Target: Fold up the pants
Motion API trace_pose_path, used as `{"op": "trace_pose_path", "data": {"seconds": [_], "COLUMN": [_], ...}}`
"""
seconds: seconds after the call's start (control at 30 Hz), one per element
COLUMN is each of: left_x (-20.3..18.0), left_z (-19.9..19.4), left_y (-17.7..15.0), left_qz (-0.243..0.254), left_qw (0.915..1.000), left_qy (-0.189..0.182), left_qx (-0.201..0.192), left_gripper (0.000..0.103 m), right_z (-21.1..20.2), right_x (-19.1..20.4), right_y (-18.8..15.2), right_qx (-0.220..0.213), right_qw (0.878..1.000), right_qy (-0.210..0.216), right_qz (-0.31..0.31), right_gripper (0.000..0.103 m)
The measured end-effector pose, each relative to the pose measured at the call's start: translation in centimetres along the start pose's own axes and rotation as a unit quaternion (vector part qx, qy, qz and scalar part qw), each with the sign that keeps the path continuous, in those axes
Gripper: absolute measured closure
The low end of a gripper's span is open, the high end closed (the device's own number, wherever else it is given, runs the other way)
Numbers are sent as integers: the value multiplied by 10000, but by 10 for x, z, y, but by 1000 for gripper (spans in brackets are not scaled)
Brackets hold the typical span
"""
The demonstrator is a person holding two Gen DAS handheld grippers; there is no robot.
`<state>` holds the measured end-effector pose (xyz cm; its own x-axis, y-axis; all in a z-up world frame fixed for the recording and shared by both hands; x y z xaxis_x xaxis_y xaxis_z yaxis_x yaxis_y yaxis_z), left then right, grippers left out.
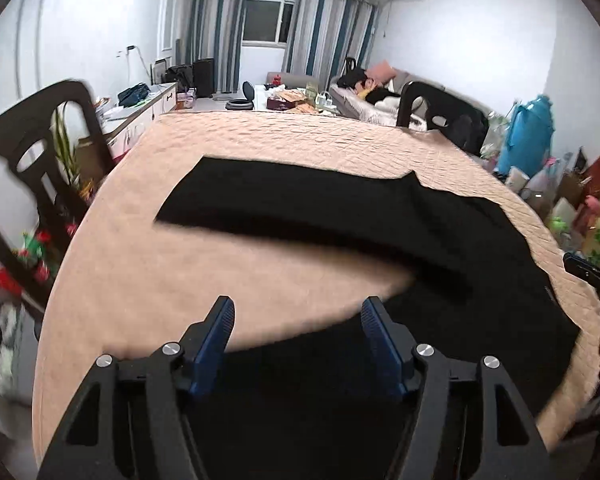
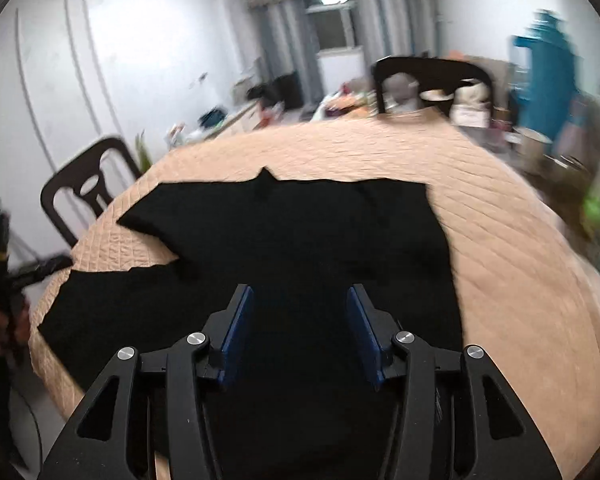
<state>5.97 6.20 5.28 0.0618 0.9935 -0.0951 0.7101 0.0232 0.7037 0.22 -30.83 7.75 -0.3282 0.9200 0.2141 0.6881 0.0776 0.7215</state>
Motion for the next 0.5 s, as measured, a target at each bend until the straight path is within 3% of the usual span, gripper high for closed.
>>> {"op": "trace_pose_path", "data": {"seconds": [0.1,0.27,0.5], "left_x": [-4,-2,-10], "left_z": [44,111,144], "left_y": [32,73,95], "left_qz": [146,13,186], "left_qw": [9997,9983,9980], "left_qy": [126,411,447], "left_qx": [125,418,403], "left_gripper": [33,32,27], "right_z": [44,110,157], "right_x": [2,-9,-17], "right_y": [30,65,101], "right_qx": [374,969,1083], "right_qw": [9989,9946,9937], "right_qy": [186,-44,-211], "right_qz": [-197,-379,-214], "right_gripper": [53,53,53]}}
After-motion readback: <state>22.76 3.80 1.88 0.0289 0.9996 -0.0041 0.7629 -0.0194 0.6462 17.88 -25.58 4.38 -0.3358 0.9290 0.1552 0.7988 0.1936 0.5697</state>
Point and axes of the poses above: each gripper's, at about its wrist camera, not at the fingertips, and z roughly the way its jaws point, x to its left, y to its top, the point moved 3 cm from there along z, roughly the way its jaws point, and after that the axes turned 3 degrees about y, right-handed, at the moved point
